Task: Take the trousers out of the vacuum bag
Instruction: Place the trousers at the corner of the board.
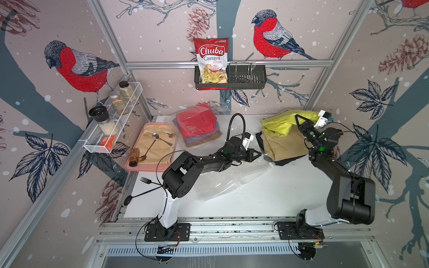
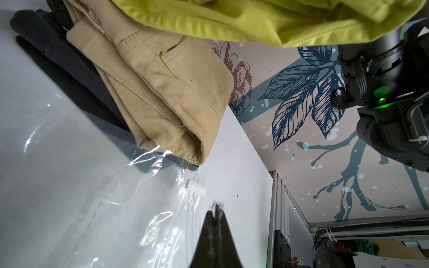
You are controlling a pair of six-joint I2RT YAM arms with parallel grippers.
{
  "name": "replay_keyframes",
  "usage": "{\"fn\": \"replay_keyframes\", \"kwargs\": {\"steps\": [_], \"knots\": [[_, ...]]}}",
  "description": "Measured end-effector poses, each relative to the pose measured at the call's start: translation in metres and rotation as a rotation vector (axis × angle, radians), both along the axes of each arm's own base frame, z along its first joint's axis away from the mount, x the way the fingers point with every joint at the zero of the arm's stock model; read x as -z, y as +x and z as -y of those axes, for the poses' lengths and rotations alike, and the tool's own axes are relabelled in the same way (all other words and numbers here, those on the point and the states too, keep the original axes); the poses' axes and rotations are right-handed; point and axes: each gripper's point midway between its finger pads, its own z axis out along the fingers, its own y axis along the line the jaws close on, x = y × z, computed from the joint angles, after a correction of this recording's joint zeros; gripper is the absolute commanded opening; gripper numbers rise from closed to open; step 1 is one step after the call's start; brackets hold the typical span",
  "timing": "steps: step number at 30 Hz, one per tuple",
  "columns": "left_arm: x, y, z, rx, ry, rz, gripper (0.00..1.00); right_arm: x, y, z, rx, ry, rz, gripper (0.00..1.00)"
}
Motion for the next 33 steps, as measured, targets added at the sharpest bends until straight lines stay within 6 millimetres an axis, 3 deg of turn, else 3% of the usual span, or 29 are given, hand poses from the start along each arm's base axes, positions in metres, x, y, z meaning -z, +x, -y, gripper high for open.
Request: {"fn": "replay_keyframes", "kwargs": {"steps": [12, 20, 23, 29, 33], "knots": [[-0.011, -0.011, -0.011, 0.000, -0.005, 0.005, 0.00, 0.065, -0.038, 0.017, 0.042, -0.023, -0.150, 0.01], [-0.022, -0.013, -0.013, 0.000, -0.013, 0.016, 0.00, 0.122, -0.053, 0.030, 0.116, -0.065, -0.389, 0.23], [-0.023, -0.014, -0.014, 0.001, -0.008, 0.014, 0.00, 0.140, -0.064, 0.036, 0.157, -0.070, -0.474, 0.39], [-0.024, -0.019, -0.015, 0.009, 0.006, 0.020, 0.00, 0.148, -0.077, 0.050, 0.238, -0.099, -0.552, 0.63], [-0.030, -0.020, -0.016, 0.013, 0.004, 0.038, 0.00, 0.152, -0.085, 0.060, 0.272, -0.109, -0.592, 0.71]]}}
